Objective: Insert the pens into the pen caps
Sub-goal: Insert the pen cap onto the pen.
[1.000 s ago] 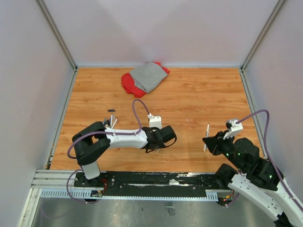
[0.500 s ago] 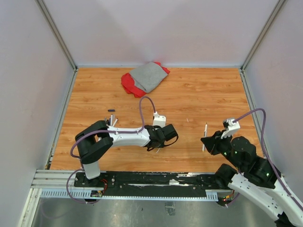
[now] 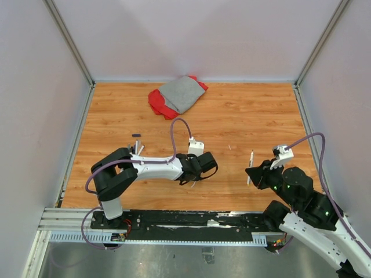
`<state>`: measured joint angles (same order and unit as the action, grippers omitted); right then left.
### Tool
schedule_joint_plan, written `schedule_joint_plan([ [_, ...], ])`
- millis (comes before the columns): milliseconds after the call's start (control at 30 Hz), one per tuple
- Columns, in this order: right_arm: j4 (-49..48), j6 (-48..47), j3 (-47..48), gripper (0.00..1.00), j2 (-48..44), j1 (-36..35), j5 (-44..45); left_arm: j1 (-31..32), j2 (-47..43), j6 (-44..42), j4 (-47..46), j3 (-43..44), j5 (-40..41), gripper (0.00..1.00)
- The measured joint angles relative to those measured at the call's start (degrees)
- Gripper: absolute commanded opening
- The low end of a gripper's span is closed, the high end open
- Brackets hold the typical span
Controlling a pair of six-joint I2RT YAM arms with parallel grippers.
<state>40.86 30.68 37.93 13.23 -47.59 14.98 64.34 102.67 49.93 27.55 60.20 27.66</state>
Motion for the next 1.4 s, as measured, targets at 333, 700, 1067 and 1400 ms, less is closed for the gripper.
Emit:
schedule_joint_plan([
  [333,-0.66,-1.27,0.02,0.06,8.85,0.0,-1.77,-0.33,-2.16,-2.1,-2.54,-2.14,-0.44,0.03],
  [700,-6.84,-4.11,-1.53,0.06,21.49,0.0,-8.15,-2.45,-14.75,-6.4,-6.14,-12.31,-4.81,0.02],
  [1067,-23.1,-0.07,-13.53,0.05,18.86,0.0,-15.87,-5.86,-30.27,-5.64,-25.11,-24.5,-13.92,0.01],
  [1400,-41.27,10.47,-26.08,0.01,14.1,-1.09,-19.67,-6.14,-35.28,-0.2,-41.88,-30.01,-18.95,0.01],
])
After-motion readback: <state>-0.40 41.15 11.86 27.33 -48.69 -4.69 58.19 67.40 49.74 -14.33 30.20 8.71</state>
